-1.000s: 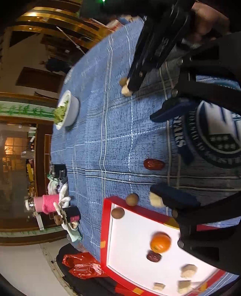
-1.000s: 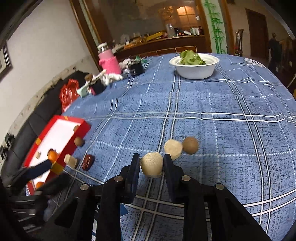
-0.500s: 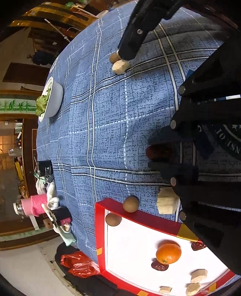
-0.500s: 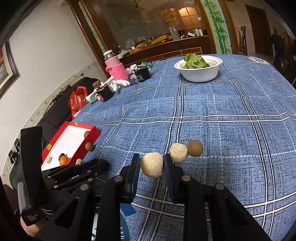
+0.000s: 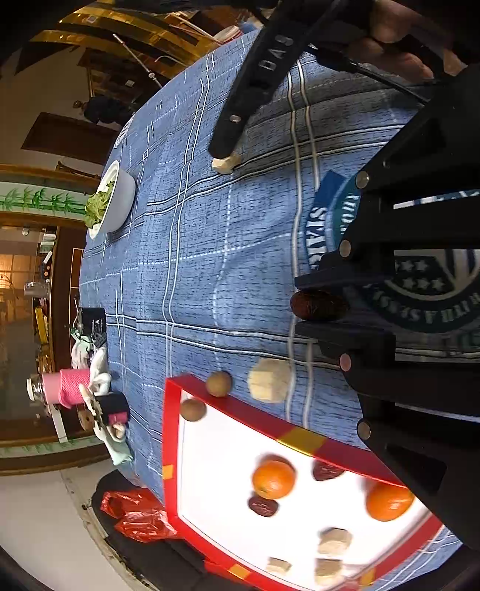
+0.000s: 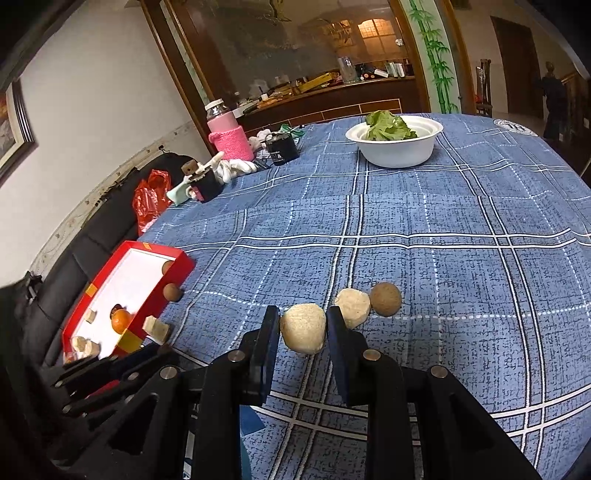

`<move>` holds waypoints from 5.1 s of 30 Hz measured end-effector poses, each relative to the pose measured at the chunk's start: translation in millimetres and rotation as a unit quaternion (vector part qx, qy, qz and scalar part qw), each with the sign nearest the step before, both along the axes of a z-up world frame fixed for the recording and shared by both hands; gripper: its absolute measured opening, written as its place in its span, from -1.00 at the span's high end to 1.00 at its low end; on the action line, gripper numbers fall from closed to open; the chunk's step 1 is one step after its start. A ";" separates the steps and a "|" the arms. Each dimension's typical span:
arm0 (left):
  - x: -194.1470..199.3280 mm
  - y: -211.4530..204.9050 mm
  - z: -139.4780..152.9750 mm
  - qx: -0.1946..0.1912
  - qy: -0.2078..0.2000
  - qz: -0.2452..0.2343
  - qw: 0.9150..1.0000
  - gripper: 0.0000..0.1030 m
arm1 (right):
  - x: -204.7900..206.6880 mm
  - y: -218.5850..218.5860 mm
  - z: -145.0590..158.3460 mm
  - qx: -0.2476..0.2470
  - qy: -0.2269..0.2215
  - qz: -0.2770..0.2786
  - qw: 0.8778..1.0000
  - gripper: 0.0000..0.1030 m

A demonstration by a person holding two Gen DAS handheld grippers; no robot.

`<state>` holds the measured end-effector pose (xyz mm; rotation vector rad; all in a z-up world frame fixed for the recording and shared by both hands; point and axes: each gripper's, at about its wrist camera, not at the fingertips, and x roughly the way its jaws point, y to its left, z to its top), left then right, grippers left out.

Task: Organize fruits
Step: 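Carry the beige ball and the red date over the red box, then lower and open both grippers to drop the ball and the date into the box, then grasp a brown round nut with the right gripper while the left gripper withdraws from the box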

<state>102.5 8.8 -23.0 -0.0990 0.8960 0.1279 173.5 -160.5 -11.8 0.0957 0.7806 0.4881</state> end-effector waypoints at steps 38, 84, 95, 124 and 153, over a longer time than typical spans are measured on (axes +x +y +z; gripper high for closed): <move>-69.3 27.7 41.3 -0.047 -0.066 0.015 0.997 0.71 | -93.1 42.9 32.9 -0.089 -0.064 0.037 0.993 0.49; -48.1 187.7 29.8 -0.020 -0.055 0.182 0.982 0.71 | -50.7 231.2 35.0 -0.045 -0.050 0.167 0.984 0.50; -7.5 201.2 15.0 -0.015 -0.024 0.192 0.981 0.71 | -21.6 255.9 14.1 -0.053 -0.026 0.168 0.984 0.50; 5.8 225.4 2.4 -0.009 -0.007 0.234 0.972 0.70 | 4.4 268.7 -8.2 -0.066 0.003 0.160 0.985 0.48; -48.6 114.2 47.5 -0.030 -0.088 0.132 0.987 -0.42 | 15.0 -38.0 8.5 -0.044 0.026 -0.078 0.996 0.08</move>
